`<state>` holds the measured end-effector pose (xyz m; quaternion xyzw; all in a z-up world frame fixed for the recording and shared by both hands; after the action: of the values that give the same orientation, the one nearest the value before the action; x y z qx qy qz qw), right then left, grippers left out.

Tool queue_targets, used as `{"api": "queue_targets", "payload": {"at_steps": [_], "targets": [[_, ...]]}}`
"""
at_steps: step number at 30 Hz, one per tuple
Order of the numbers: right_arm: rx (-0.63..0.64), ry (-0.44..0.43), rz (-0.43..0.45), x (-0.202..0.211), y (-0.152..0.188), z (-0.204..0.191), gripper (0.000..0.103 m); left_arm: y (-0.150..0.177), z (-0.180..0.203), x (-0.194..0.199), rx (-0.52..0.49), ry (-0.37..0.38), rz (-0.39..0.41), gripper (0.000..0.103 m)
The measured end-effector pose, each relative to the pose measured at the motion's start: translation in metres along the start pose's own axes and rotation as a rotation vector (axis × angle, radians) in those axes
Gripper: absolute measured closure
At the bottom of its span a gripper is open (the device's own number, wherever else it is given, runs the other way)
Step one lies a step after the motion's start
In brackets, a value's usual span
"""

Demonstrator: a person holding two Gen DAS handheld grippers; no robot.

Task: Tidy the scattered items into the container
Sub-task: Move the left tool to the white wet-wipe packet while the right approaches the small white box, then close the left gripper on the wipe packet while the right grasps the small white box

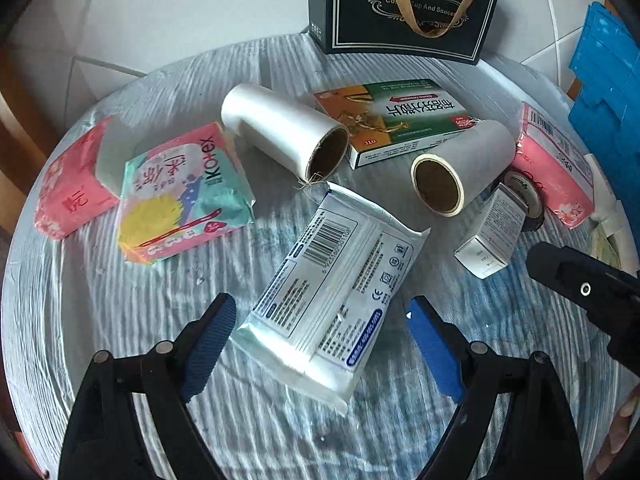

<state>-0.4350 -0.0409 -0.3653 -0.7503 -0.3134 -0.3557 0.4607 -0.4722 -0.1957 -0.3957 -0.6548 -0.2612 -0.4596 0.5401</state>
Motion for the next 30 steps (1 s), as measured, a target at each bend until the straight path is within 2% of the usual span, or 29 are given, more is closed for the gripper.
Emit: {"api": "queue_targets", "payload": {"at_steps": [2,5,7,11,19,20,21,23,25,30], "targets": [[-0.009,0.009,-0.007,-0.012,-0.004,-0.005,0.048,-0.001,0.0,-0.012,-0.003,0.016,-0.02,0.015],[-0.007,0.03,-0.016,-0.029,-0.008,-0.012,0.048,-0.003,0.002,-0.019,-0.015,0.022,0.006,0.008],[-0.002,0.05,-0.03,-0.04,-0.008,-0.014,0.048,-0.004,0.003,-0.022,-0.014,0.025,0.016,0.0],[-0.021,0.103,0.002,-0.049,-0.009,-0.01,0.048,-0.003,0.003,-0.023,-0.009,0.019,0.044,0.0],[0.046,0.102,0.01,-0.055,-0.003,-0.009,0.048,0.0,0.001,-0.022,-0.005,0.017,0.048,0.0],[0.05,0.106,0.009,-0.054,-0.001,-0.008,0.051,0.002,0.001,-0.021,-0.003,0.016,0.045,0.0],[0.052,0.104,0.006,-0.052,0.003,-0.006,0.056,0.005,0.002,-0.019,-0.003,0.017,0.044,0.001],[0.057,0.105,0.005,-0.05,0.009,-0.002,0.064,0.011,0.005,-0.012,-0.007,0.018,0.057,0.014],[0.075,0.116,0.012,-0.049,0.016,0.002,0.068,0.015,0.011,-0.004,-0.019,0.027,0.069,0.041],[0.108,0.14,0.017,-0.047,0.019,-0.002,0.07,0.019,0.016,0.002,0.006,0.01,0.083,0.049]]}}
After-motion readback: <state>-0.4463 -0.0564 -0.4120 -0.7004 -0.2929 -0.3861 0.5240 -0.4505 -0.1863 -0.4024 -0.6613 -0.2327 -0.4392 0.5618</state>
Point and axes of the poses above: each gripper's, at about its wrist camera, not at the fingertips, and x roughly against the way its jaws point, z to its right, y to its underside, the point moved 3 cm from there along -x, roughly the way its jaws point, and after that the axes turned 3 degrees about z, right-handed, at the moved point
